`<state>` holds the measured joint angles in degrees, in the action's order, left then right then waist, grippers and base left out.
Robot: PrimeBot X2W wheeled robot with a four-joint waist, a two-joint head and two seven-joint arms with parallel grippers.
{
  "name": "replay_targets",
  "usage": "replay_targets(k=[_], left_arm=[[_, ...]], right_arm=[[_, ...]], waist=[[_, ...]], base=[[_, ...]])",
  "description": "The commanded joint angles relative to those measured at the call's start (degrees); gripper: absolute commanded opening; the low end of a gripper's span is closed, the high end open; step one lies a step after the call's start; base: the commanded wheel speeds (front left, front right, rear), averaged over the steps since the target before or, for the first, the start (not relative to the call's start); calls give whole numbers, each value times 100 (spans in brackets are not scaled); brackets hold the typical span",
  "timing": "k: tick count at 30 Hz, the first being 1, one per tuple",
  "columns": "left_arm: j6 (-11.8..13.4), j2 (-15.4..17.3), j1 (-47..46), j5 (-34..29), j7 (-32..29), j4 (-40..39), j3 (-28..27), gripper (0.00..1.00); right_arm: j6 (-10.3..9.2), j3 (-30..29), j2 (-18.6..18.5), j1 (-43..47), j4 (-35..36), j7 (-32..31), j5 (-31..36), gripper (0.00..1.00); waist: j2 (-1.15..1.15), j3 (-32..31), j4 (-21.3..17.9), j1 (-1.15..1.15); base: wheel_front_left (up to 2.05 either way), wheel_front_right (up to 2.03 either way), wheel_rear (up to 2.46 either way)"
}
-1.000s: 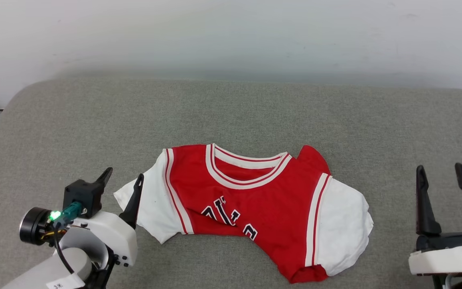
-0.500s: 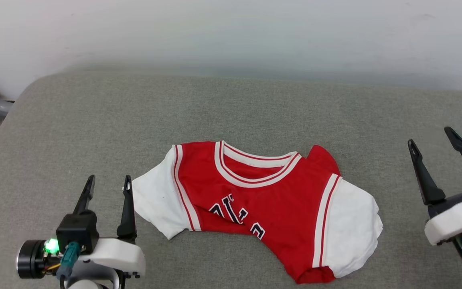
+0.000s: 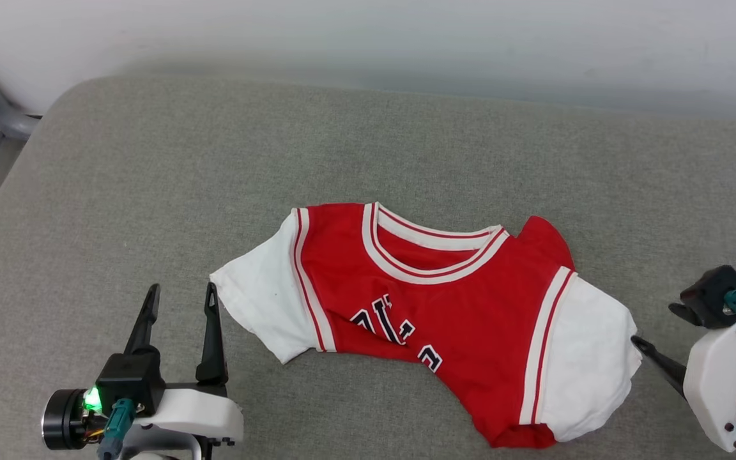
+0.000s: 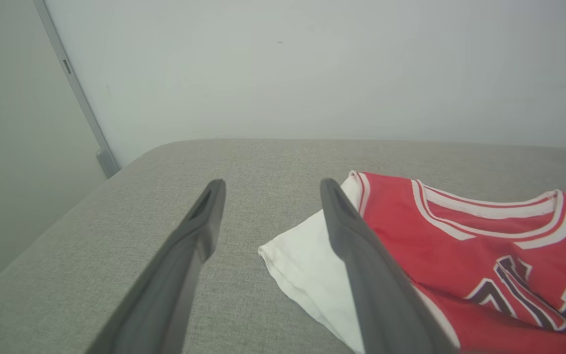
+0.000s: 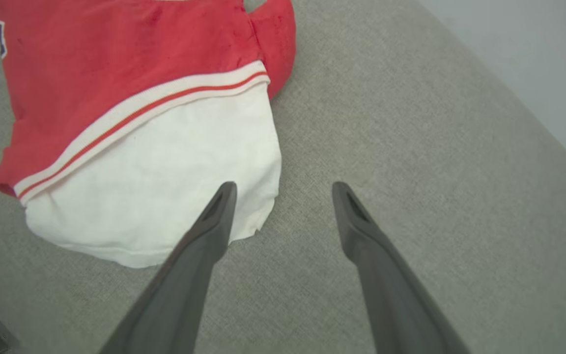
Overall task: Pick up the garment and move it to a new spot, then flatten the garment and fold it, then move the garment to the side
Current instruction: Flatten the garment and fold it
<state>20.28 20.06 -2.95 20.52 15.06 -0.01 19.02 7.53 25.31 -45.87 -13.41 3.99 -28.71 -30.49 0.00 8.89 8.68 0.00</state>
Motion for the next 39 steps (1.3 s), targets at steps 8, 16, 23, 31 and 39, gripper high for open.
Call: replay_targets(k=[8,16,23,31,39], left_arm=[[-586,-563,-259,-599,16,132,-380,100],[-913,-919,-370,-949,15,217,-595,100],[-1139,-1119,-344,-1176,15,333,-882,100],[-1331,-1248,-246,-1330,16,399,-1085,100],[-1565,-1344,-318,-1439,16,474,-1284,100]], right_arm=[[-8,574,-182,-380,-317,-546,-317,100],[-8,1204,-128,-448,-1055,-513,-277,100],[-8,1511,-25,-638,-1312,-105,-436,0],[-10,731,-222,-855,-1321,548,-720,0],[-9,-114,-295,-655,-1828,615,-1062,0]], waist=[[0,563,307,0],[0,850,435,0],[0,788,323,0],[0,607,180,0],[0,657,221,0]], base=[[0,0,0],[0,0,0],[0,0,0],[0,0,0],[0,0,0]])
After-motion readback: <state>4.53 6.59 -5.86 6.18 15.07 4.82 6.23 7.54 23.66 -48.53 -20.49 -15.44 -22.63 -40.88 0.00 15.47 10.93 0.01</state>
